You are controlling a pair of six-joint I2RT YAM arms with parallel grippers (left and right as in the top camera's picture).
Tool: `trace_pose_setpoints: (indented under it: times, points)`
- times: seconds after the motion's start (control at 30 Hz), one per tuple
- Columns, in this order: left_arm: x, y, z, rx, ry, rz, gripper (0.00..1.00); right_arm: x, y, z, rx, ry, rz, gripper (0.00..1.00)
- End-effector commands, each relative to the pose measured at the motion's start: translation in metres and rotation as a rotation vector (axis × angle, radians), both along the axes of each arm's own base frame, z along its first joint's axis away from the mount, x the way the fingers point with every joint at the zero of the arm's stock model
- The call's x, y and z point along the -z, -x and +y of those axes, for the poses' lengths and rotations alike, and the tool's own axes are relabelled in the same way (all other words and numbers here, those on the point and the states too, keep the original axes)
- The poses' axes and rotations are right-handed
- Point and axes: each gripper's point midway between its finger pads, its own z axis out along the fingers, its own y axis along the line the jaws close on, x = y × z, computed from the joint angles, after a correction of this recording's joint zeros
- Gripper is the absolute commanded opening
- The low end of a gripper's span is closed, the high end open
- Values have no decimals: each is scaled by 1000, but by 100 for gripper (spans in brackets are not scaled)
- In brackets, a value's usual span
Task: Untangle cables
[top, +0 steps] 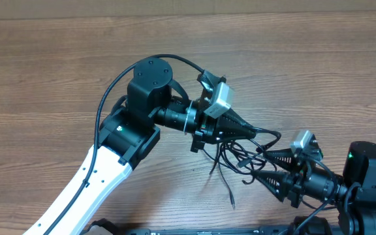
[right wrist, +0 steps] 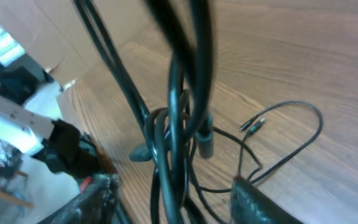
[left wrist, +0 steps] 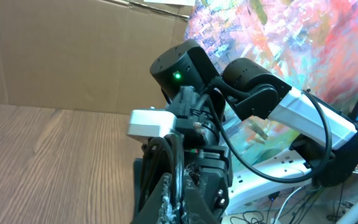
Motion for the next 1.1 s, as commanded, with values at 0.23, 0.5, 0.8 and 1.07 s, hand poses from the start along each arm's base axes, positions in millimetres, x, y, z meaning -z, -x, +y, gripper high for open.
trace_pose_setpoints:
  times: [0.23,0.5,0.8,1.07]
  points:
    - [-3,-12,-3,-74,-11,33,4,0,3,2,-15,-8,-5,4]
    - [11,-43,-5,-264,-74,113,4,1,3,2,-15,-8,0,4]
    - [103,-151,73,-1235,-309,713,4,1,3,2,-15,-8,2,4]
    - [126,-145,90,-1336,-377,824,28,1,3,1,-12,-5,2,4]
